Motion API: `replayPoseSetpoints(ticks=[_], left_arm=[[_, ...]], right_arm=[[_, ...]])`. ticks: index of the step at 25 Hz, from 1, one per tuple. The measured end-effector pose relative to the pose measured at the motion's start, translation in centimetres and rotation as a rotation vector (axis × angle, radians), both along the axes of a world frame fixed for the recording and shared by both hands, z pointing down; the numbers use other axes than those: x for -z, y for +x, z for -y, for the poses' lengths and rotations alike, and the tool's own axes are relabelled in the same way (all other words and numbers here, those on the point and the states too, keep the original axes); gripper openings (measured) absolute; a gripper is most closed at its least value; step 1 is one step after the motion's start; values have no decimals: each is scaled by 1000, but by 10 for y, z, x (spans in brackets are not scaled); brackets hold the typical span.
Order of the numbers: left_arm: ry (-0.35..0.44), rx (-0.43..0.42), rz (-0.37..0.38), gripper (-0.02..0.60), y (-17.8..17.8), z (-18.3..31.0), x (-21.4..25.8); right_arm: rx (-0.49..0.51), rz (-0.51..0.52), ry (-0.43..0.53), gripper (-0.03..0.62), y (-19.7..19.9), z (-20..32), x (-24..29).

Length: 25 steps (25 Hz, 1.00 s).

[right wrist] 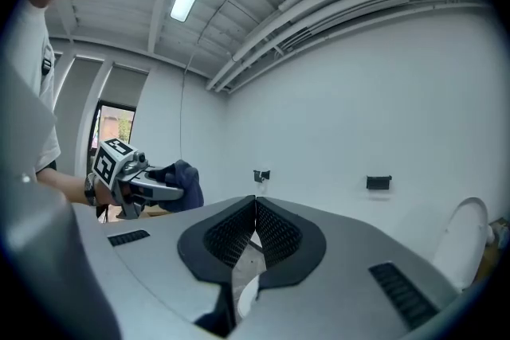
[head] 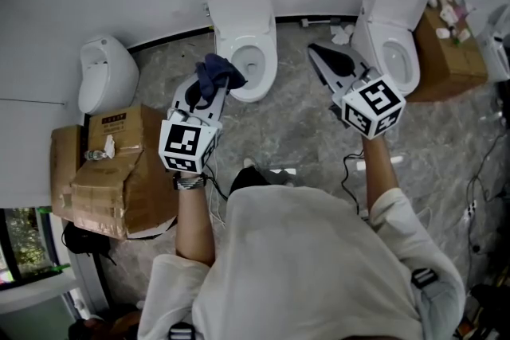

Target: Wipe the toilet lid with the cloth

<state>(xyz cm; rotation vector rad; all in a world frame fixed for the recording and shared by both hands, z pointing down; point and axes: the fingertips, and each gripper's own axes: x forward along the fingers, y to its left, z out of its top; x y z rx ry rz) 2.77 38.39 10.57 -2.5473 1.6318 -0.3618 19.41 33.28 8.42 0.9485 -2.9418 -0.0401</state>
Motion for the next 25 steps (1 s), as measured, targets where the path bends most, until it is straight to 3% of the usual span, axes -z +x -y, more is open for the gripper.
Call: replayPoseSetpoints(ticks=[8, 13, 25], left_arm=[[2, 1, -11, 86, -21, 58, -9], [13, -1, 65, 86, -49, 123, -20], [-13, -58, 42, 86, -118, 274, -18]], right_arm=[[18, -5, 11, 28, -21, 50, -6], [-3, 6, 23, 28, -45, 110, -4], [-67, -19, -8, 29, -108, 249, -7]])
